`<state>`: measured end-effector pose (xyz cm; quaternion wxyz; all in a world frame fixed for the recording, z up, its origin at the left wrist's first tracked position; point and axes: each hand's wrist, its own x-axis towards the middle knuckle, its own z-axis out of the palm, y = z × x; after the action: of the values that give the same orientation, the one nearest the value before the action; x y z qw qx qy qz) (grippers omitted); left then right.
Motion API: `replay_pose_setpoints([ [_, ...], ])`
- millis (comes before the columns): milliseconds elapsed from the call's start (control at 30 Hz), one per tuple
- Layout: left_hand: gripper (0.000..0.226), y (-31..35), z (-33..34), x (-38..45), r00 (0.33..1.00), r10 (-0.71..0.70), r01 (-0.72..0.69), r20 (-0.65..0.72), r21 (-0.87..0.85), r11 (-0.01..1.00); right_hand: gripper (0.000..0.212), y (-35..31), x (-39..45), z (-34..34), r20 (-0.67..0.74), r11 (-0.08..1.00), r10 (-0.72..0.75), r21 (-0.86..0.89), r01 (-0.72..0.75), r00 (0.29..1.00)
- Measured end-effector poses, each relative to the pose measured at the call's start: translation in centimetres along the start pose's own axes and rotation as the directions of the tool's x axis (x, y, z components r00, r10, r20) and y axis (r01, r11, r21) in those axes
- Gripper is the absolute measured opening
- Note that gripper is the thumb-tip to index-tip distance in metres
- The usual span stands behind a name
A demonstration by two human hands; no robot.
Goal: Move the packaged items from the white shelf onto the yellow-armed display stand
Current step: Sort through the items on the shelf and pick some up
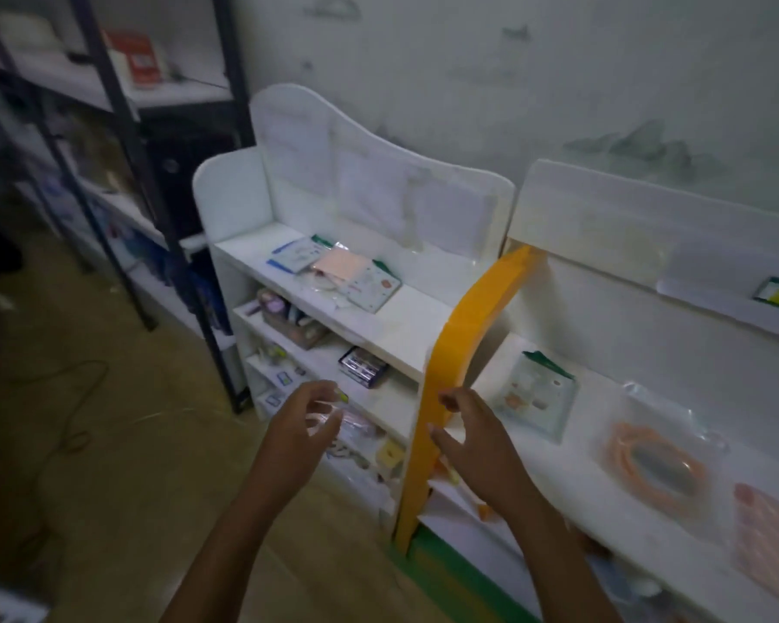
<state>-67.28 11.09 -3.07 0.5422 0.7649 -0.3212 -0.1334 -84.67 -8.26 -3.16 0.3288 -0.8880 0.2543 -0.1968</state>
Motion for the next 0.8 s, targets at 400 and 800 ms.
replay_pose_setpoints([
  [400,0.032,-4.9,-9.6,6.1,0.966,-0.093,0.105,-0.241,0.035,0.994,0.038,-5.1,13.1,9.3,0.157,0.986,-0.145,0.108,0.129,0.977],
  [800,0.035,-6.8,-13.1,19.5,0.963,-0.075,0.116,-0.257,0.145,0.983,0.038,-6.3,28.1,14.8,0.201,0.974,-0.149,0.201,0.108,0.968],
])
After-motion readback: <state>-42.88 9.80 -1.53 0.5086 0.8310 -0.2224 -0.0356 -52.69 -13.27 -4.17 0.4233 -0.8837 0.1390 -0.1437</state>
